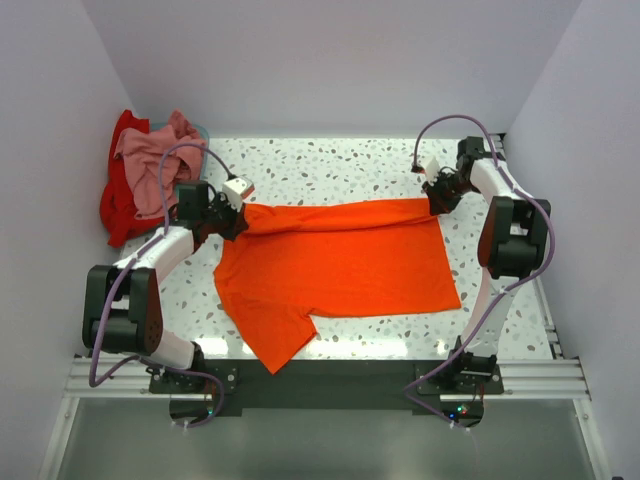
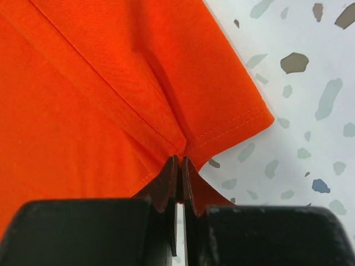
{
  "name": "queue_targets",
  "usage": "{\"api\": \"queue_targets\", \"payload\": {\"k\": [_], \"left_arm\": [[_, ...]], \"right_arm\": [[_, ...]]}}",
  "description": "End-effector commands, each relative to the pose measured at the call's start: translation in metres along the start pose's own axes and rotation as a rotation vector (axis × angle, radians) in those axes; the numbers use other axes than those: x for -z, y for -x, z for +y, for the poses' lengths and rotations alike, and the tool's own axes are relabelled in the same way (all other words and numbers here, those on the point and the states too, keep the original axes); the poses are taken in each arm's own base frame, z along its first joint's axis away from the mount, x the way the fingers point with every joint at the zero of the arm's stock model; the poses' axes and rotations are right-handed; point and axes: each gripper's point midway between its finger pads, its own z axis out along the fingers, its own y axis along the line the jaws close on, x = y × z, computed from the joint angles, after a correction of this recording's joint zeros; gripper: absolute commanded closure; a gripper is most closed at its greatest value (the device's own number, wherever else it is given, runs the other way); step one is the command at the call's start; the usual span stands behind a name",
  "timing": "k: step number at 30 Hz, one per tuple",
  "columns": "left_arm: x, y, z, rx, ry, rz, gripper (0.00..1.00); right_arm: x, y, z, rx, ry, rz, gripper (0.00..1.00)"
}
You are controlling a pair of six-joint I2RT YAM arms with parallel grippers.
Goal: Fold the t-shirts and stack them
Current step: Fold the tshirt
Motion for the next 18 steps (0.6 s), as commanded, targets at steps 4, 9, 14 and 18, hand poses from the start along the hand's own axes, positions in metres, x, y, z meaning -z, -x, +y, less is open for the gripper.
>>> {"api": "queue_targets", "payload": {"k": [4, 9, 14, 18], "left_arm": [[-0.003, -0.016, 0.004, -0.077, 0.006, 0.06, 1.0], [-0.002, -0.02, -0.006, -0.108, -0.04, 0.067, 1.0], [-0.002, -0.028, -0.019, -0.193, -0.087, 0.093, 1.0], [0.0, -0.035, -0.026, -0.253, -0.142, 0.118, 0.88]], "right_arm": [[0.024, -0.001, -0.002, 0.086, -0.044, 0.019, 1.0], [0.024, -0.005, 0.002, 0.087, -0.04, 0.028, 1.0], [0.023, -0.01, 0.006, 0.09, -0.025, 0.052, 1.0], [0.024, -0.014, 0.009, 0.094, -0.017, 0.067, 1.0]]}}
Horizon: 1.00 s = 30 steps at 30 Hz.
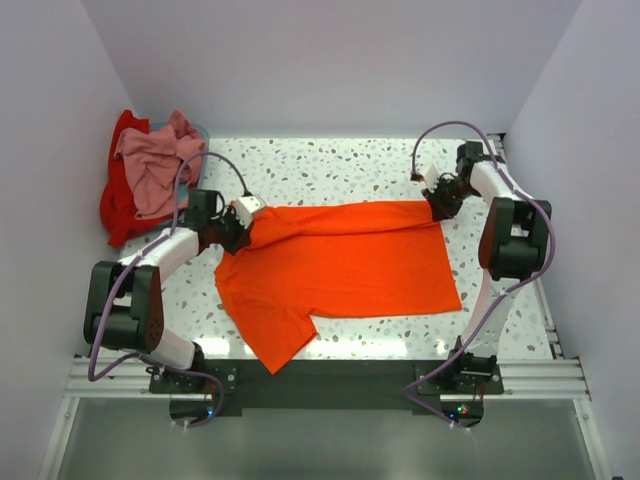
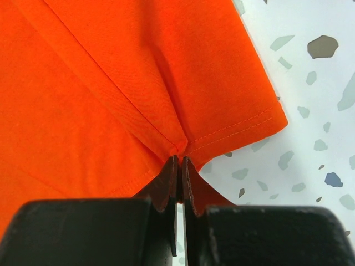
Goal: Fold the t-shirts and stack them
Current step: Fold the tshirt
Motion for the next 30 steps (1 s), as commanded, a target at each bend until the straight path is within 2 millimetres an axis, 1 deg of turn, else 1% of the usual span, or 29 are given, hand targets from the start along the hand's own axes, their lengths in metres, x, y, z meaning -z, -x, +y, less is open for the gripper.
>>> {"api": "queue_targets", "payload": {"k": [1, 5, 6, 7, 8, 9, 10, 11, 12, 13, 14, 15, 16, 17, 18, 19, 20, 21, 22, 23, 24, 25, 26, 28, 29, 30], "left_arm": [[0.003, -0.003, -0.013, -0.12, -0.071, 0.012, 0.86], [0.003, -0.003, -0.012, -0.136, -0.06, 0.022, 0.85], [0.004, -0.002, -0.013, -0.147, -0.07, 0.019, 0.81], [0.006, -0.006, -0.019, -0.194, -0.105, 0.036, 0.69], [0.008, -0.006, -0.024, -0.226, -0.139, 0.03, 0.66], [0.014, -0.003, -0.026, -0.262, -0.142, 0.02, 0.62], [0.018, -0.002, -0.026, -0.291, -0.15, 0.014, 0.61], [0.024, 0.013, -0.029, -0.307, -0.184, -0.047, 0.59], [0.033, 0.011, -0.029, -0.286, -0.218, -0.048, 0.57], [0.041, 0.037, -0.021, -0.314, -0.228, -0.113, 0.57], [0.039, 0.04, -0.015, -0.285, -0.248, -0.114, 0.57], [0.042, 0.042, -0.01, -0.25, -0.262, -0.11, 0.55], [0.04, 0.049, -0.006, -0.218, -0.27, -0.115, 0.53], [0.035, 0.061, 0.008, -0.198, -0.255, -0.118, 0.5], [0.031, 0.068, 0.016, -0.182, -0.244, -0.128, 0.47], [0.029, 0.079, 0.024, -0.128, -0.226, -0.139, 0.45], [0.02, 0.077, 0.03, -0.086, -0.224, -0.129, 0.44], [0.015, 0.082, 0.034, -0.074, -0.221, -0.138, 0.44], [0.011, 0.085, 0.033, -0.047, -0.232, -0.139, 0.44], [0.003, 0.087, 0.037, -0.038, -0.228, -0.125, 0.44], [-0.004, 0.092, 0.034, -0.022, -0.235, -0.124, 0.44], [-0.008, 0.097, 0.035, -0.017, -0.232, -0.126, 0.43], [-0.02, 0.093, 0.032, -0.004, -0.245, -0.106, 0.43], [-0.028, 0.098, 0.033, 0.008, -0.251, -0.099, 0.43], [-0.039, 0.092, 0.029, 0.018, -0.267, -0.072, 0.43], [-0.043, 0.09, 0.027, 0.022, -0.278, -0.062, 0.42]], "right_arm": [[0.024, 0.002, 0.001, 0.043, -0.036, 0.005, 1.0], [0.023, 0.001, 0.002, 0.039, -0.033, 0.007, 1.0], [0.024, 0.0, 0.003, 0.037, -0.031, 0.012, 0.98], [0.025, 0.0, 0.004, 0.036, -0.026, 0.015, 0.96], [0.026, -0.001, 0.005, 0.038, -0.023, 0.02, 0.93], [0.026, -0.003, 0.008, 0.036, -0.015, 0.029, 0.91], [0.028, -0.004, 0.009, 0.041, -0.011, 0.035, 0.9], [0.033, -0.003, 0.011, 0.055, -0.008, 0.037, 0.89], [0.037, -0.005, 0.018, 0.061, 0.014, 0.05, 0.87], [0.043, -0.005, 0.02, 0.093, 0.015, 0.05, 0.86], [0.046, -0.007, 0.022, 0.104, 0.016, 0.057, 0.83], [0.048, -0.009, 0.023, 0.116, 0.014, 0.068, 0.82], [0.05, -0.009, 0.022, 0.117, 0.008, 0.073, 0.8], [0.052, -0.009, 0.023, 0.11, 0.017, 0.08, 0.76], [0.052, -0.009, 0.024, 0.084, 0.023, 0.083, 0.71], [0.057, -0.001, 0.019, 0.076, 0.012, 0.066, 0.66], [0.055, 0.001, 0.017, 0.053, 0.024, 0.064, 0.58], [0.056, 0.004, 0.019, 0.027, 0.035, 0.057, 0.57], [0.061, 0.015, 0.015, -0.003, 0.024, 0.027, 0.56], [0.061, 0.017, 0.014, -0.023, 0.03, 0.019, 0.56], [0.059, 0.019, 0.015, -0.064, 0.036, 0.013, 0.57], [0.06, 0.024, 0.012, -0.083, 0.031, -0.003, 0.58], [0.059, 0.025, 0.01, -0.103, 0.026, -0.004, 0.59], [0.054, 0.026, 0.007, -0.158, 0.025, -0.004, 0.61], [0.053, 0.025, 0.005, -0.174, 0.017, 0.005, 0.63], [0.049, 0.024, 0.005, -0.201, 0.02, 0.011, 0.64]]}}
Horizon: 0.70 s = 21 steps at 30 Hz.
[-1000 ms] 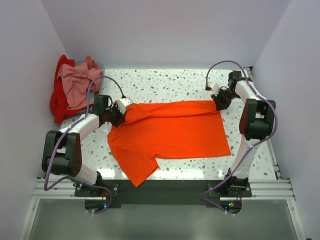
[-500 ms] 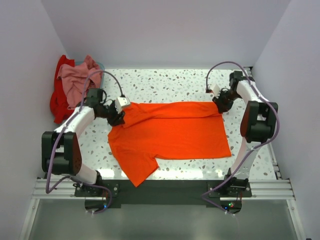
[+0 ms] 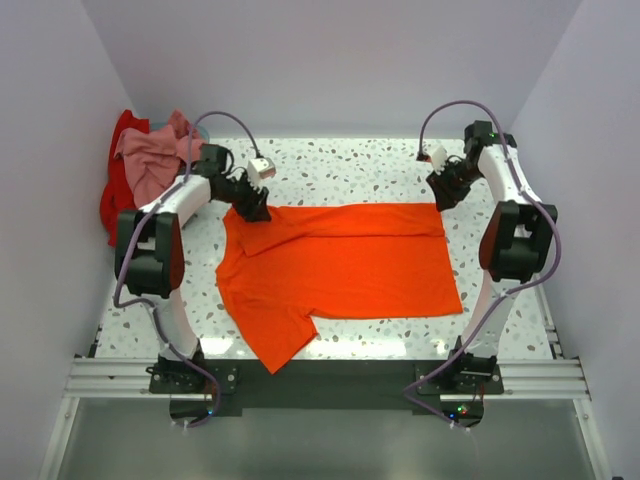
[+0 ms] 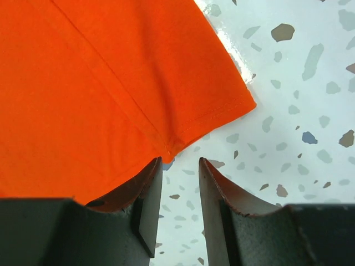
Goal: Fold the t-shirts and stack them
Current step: Fold the tshirt
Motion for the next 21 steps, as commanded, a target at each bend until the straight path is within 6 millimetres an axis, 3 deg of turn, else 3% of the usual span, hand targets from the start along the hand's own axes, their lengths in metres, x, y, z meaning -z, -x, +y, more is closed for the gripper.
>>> {"api": "queue_targets", "payload": {"k": [1, 8, 13, 21], "left_arm": [[-0.014, 0.017, 0.001, 0.016, -0.015, -0.015, 0.41], [-0.047, -0.007, -0.004, 0.013, -0.059, 0.064, 0.38], [-0.052, -0.014, -0.013, -0.019, -0.101, 0.087, 0.4], [-0.033, -0.007, -0.07, -0.096, -0.248, 0.078, 0.75]], "right_arm": [[-0.009, 0.001, 0.001, -0.129, 0.03, 0.001, 0.64], [-0.012, -0.003, 0.001, -0.152, 0.027, 0.013, 0.65], [-0.013, -0.008, 0.003, -0.146, 0.028, 0.026, 0.66], [-0.013, -0.009, 0.002, -0.131, 0.025, 0.03, 0.67]]}}
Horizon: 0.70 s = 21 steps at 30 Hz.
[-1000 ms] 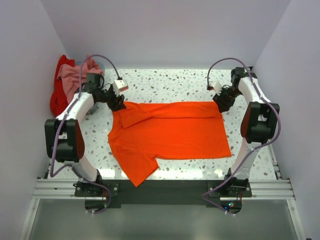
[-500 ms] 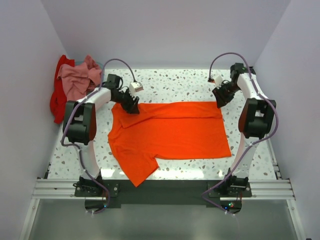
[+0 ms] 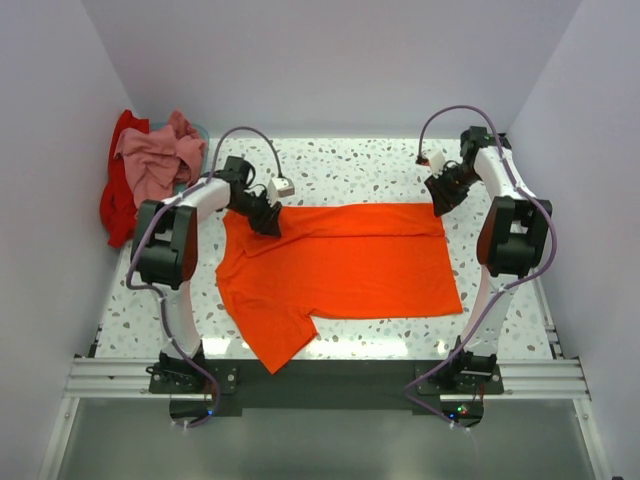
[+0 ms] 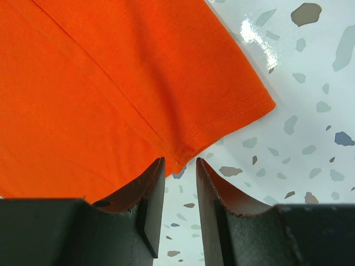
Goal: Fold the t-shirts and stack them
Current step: Fold the tshirt
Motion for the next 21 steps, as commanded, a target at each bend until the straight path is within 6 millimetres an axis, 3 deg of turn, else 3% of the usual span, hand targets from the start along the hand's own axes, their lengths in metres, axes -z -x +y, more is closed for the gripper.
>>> {"api": "queue_targets", "payload": {"k": [1, 5, 9, 10, 12, 15, 18, 20, 21], "left_arm": [[0.014, 0.023, -0.047, -0.115, -0.077, -0.036, 0.79], [0.003, 0.015, -0.08, -0.148, -0.122, 0.011, 0.86], [-0.006, 0.004, -0.103, -0.209, -0.144, 0.083, 0.72], [-0.003, 0.005, -0.109, -0.234, -0.142, 0.094, 0.61], [0.002, 0.007, -0.11, -0.26, -0.136, 0.098, 0.5], [0.016, 0.018, -0.107, -0.304, -0.087, 0.089, 0.45], [0.035, 0.042, -0.071, -0.18, 0.032, -0.021, 0.48], [0.061, 0.047, -0.024, 0.002, 0.15, -0.094, 0.51], [0.078, 0.043, 0.011, 0.084, 0.234, -0.107, 0.53]], "right_arm": [[0.011, 0.003, -0.001, 0.006, -0.016, -0.014, 0.67], [0.01, 0.004, -0.002, 0.007, -0.016, -0.019, 0.68], [0.008, 0.006, -0.003, 0.005, -0.013, -0.027, 0.68], [0.006, 0.006, -0.003, 0.004, -0.01, -0.025, 0.67], [0.006, 0.009, -0.003, 0.003, -0.008, -0.03, 0.67], [0.005, 0.011, -0.004, 0.004, -0.006, -0.031, 0.67], [0.004, 0.016, -0.003, 0.005, -0.018, -0.033, 0.68], [0.001, 0.025, -0.005, -0.005, -0.05, -0.045, 0.69], [0.001, 0.028, -0.007, -0.014, -0.068, -0.048, 0.71]]}}
